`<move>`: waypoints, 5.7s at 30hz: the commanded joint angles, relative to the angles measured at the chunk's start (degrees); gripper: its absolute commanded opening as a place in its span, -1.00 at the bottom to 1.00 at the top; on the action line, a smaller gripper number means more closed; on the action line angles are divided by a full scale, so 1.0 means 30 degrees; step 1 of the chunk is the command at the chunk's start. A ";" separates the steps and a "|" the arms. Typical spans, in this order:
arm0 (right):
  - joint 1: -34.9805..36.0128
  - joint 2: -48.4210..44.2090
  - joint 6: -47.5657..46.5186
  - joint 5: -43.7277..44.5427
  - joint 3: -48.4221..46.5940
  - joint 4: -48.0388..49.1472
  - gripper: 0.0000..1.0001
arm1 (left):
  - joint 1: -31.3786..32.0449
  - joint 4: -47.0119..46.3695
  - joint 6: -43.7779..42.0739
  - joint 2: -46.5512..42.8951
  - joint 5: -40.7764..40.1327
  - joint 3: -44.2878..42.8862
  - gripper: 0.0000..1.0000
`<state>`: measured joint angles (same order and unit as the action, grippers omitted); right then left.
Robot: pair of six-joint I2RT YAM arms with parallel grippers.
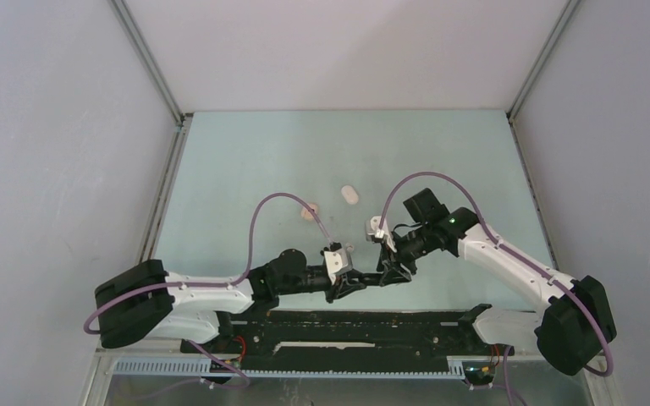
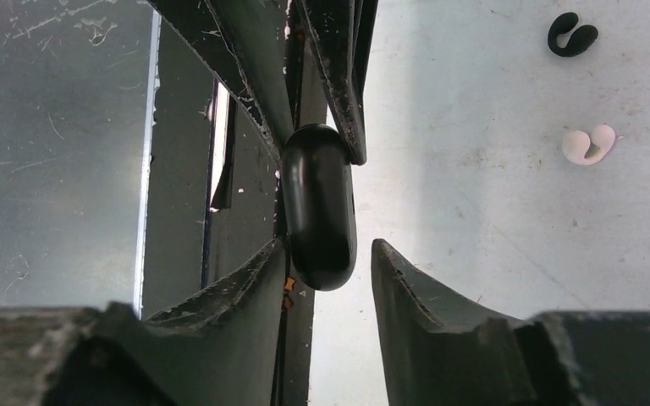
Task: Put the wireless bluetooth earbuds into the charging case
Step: Pick up the charging case at the center of the board, then open the charging case, then adjust the charging case.
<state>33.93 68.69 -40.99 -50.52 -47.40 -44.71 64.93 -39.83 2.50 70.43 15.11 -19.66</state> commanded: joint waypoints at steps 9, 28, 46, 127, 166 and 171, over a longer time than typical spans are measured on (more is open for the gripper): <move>0.0400 0.0323 -0.0249 -0.0324 -0.0812 -0.0029 -0.61 | 0.0069 -0.2952 -0.0203 0.0476 0.0012 -0.0112 -0.79; -0.0241 0.0024 0.0166 -0.0693 -0.0812 0.0026 -0.75 | 0.0089 -1.1725 0.2139 0.5654 0.1927 0.0723 -0.21; -0.0692 -0.0335 0.0393 -0.1164 -0.0812 0.0006 -0.76 | 0.0010 -1.2643 0.2352 0.6322 0.1580 0.0914 -0.16; -0.3839 -0.1060 -0.0441 -0.3138 -0.1369 -0.1833 0.07 | -0.1253 -1.2441 0.3324 0.7124 0.3983 0.0446 -1.00; -0.2029 0.0932 -0.0669 -0.1597 -0.1867 -0.2060 -0.66 | -0.1314 -1.1948 0.3736 0.7116 0.2928 0.0402 -0.15; -0.2175 0.0879 -0.0634 -0.1659 -0.1860 -0.2060 -0.64 | -0.1339 -1.1941 0.3795 0.7111 0.2905 0.0397 -0.17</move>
<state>27.77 72.71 -42.30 -54.61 -51.05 -50.63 61.30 -74.37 13.56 91.50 24.56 -17.15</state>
